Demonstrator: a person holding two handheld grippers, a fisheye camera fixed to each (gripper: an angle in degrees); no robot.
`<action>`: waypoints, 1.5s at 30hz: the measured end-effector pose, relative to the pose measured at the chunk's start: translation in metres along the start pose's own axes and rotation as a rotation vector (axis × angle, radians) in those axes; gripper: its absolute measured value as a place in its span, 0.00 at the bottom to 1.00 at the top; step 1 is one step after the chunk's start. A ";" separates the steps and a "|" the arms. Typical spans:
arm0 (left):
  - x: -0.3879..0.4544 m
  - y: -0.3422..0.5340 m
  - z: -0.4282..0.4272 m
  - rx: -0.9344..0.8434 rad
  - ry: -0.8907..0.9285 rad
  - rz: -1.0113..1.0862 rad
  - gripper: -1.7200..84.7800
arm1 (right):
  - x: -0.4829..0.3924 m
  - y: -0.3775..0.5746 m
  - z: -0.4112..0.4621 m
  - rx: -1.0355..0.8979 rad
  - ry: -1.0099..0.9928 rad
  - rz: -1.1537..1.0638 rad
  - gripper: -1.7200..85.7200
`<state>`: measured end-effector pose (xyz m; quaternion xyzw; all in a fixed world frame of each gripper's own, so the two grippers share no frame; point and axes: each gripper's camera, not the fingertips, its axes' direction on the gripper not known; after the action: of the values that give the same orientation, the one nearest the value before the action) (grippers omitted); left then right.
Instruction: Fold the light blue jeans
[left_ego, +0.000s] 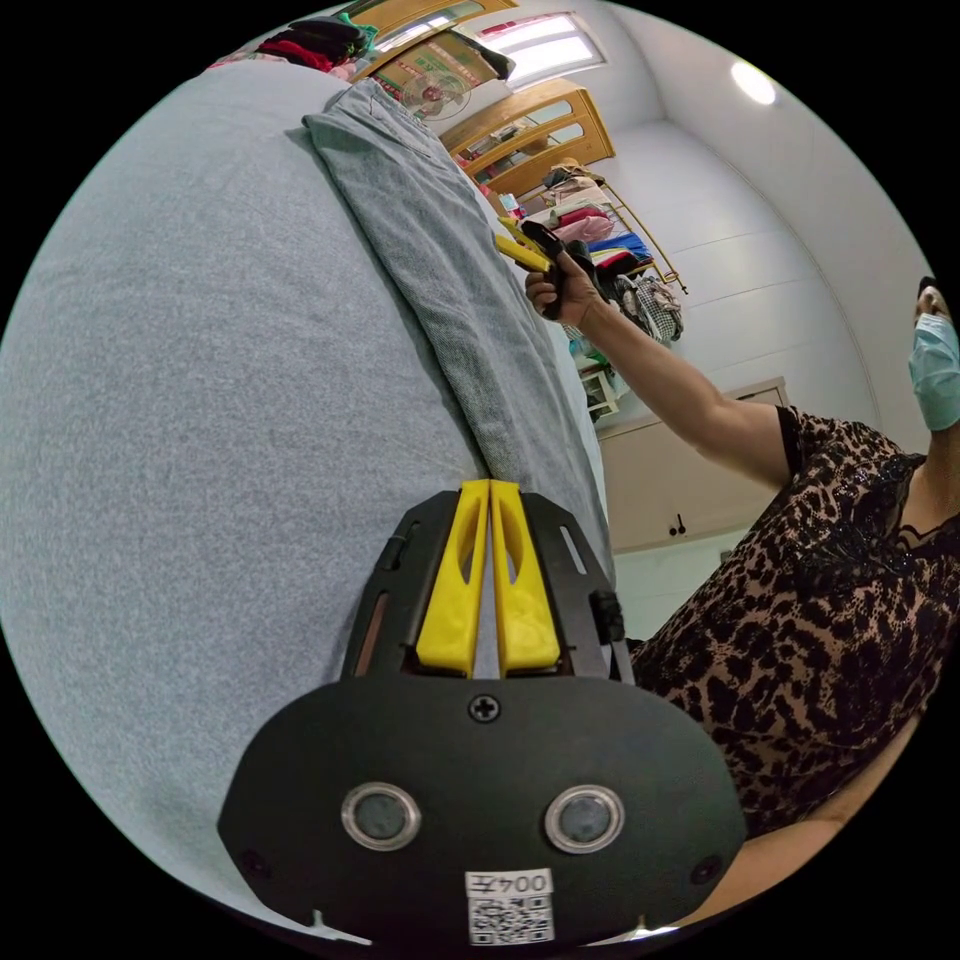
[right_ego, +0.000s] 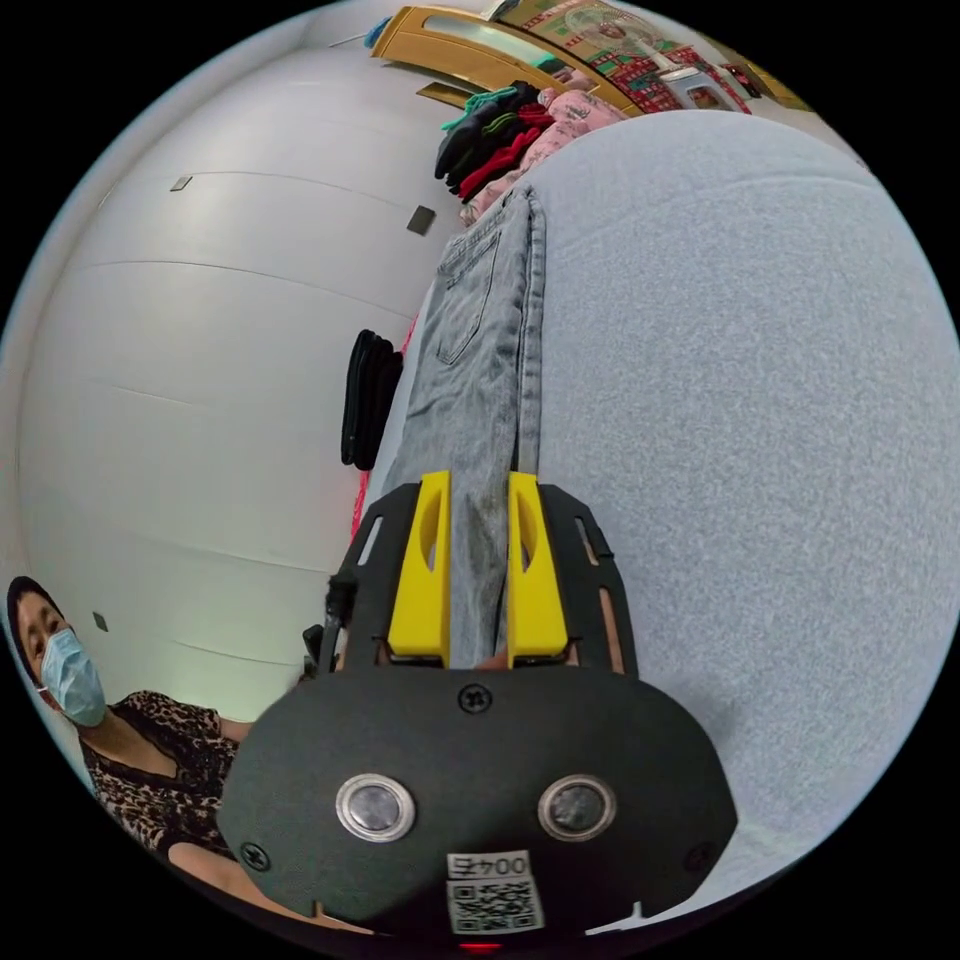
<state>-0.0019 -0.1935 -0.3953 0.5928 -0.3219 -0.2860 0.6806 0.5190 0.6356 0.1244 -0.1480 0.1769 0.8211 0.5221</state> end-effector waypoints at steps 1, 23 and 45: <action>0.001 0.001 0.001 0.000 0.000 0.000 0.03 | -0.001 0.001 0.002 -0.003 -0.005 -0.003 0.11; 0.026 0.011 0.017 0.005 -0.010 0.008 0.03 | -0.125 0.067 0.083 -0.078 0.542 -0.223 0.14; 0.159 0.020 0.063 0.079 -0.056 0.218 0.05 | -0.278 0.252 0.344 -0.450 0.878 -0.504 0.17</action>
<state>0.0492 -0.3523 -0.3544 0.5724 -0.4146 -0.2139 0.6743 0.3838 0.4662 0.5852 -0.6221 0.1570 0.5494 0.5352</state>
